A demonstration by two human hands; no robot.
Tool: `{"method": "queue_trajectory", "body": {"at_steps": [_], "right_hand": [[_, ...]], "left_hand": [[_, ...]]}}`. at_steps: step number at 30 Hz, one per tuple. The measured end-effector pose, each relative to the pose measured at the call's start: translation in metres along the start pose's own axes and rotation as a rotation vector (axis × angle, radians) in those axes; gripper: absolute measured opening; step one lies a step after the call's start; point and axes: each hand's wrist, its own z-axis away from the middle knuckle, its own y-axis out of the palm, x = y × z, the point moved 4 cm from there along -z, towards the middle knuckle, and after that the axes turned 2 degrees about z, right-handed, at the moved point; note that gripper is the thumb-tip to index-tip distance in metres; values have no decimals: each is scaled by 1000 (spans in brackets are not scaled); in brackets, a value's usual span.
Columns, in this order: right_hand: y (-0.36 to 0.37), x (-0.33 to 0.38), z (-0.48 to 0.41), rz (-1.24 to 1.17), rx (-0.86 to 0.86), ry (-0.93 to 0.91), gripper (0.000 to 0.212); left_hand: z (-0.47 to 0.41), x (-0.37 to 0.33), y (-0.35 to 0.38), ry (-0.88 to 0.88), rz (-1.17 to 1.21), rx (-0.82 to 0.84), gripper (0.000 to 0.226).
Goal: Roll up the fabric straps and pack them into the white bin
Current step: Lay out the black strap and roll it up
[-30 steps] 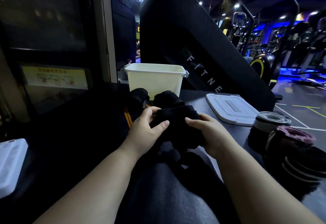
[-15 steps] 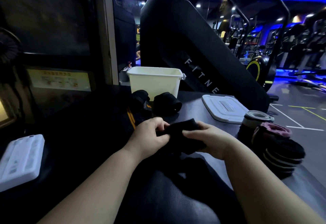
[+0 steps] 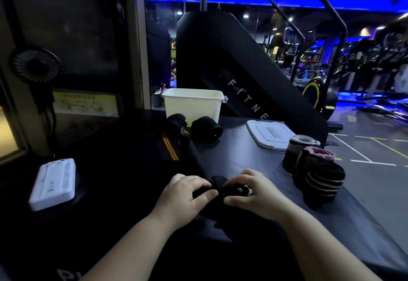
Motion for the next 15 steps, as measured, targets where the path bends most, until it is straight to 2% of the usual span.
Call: {"method": "queue_trajectory", "body": {"at_steps": [3, 6, 11, 15], "right_hand": [[2, 2, 6, -24, -62, 23, 19], [7, 6, 7, 56, -115, 63, 24], [18, 9, 8, 104, -60, 116, 56], [15, 13, 6, 123, -31, 174, 71]], "left_hand": [[9, -6, -1, -6, -48, -41, 31], [13, -10, -1, -7, -81, -68, 25], [17, -13, -2, -25, -111, -82, 23], [20, -8, -8, -39, -137, -106, 22]]}}
